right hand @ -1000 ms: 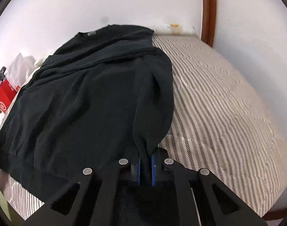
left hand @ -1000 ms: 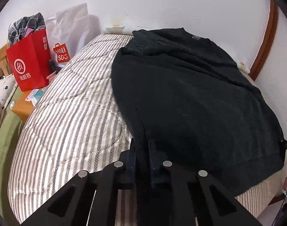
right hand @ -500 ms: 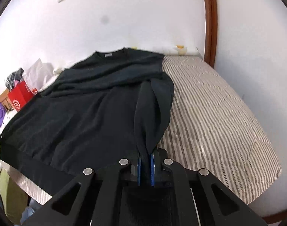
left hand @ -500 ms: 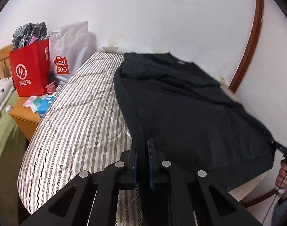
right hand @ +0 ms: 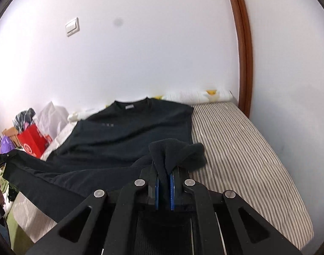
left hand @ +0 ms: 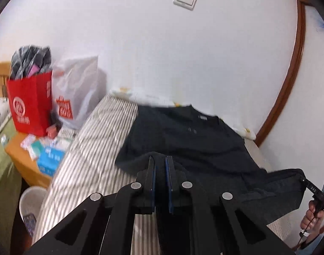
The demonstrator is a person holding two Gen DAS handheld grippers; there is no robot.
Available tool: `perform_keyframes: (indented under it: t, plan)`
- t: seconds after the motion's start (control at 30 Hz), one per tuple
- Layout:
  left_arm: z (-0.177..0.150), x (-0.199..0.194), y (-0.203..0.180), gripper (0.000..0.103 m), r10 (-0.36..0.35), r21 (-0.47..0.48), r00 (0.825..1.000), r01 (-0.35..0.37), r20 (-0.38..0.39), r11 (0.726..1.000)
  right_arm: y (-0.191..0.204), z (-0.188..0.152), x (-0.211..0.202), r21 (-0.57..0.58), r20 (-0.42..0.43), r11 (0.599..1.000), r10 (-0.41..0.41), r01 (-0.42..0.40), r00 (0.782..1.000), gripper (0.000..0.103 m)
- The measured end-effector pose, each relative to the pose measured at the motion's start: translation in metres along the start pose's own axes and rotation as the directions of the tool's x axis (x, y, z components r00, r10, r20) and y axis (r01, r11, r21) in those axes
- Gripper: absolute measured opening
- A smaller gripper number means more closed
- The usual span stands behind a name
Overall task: Fold small clothes
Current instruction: 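Grasp the other sweatshirt side edge with the right tool and lift it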
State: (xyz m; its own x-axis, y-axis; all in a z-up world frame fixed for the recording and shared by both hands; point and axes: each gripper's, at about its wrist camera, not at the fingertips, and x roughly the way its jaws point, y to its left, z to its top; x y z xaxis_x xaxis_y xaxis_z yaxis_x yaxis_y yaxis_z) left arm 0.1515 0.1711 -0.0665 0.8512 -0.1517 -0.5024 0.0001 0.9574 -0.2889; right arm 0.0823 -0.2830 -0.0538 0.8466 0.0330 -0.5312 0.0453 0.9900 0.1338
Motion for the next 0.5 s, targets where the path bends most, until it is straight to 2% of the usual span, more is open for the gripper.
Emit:
perform_keyframes:
  t: [0.13,0.27,0.5]
  plan:
    - [0.028,0.027,-0.013,0.008,0.051,0.037,0.998,-0.052,0.033,0.998,0.001,0.031,0.027,0.004,0.007,1.000,-0.003,0.003,1.000,0.007]
    - [0.050,0.067,-0.019,0.008,0.091,0.043,0.995,-0.092,0.028,0.995,-0.004,0.061,0.064,0.042,0.001,0.999,0.000,0.000,1.000,0.007]
    - [0.066,0.129,-0.027,0.008,0.150,0.065,0.989,-0.150,0.003,0.987,-0.010,0.084,0.126,0.062,-0.037,0.998,-0.021,0.023,0.999,0.007]
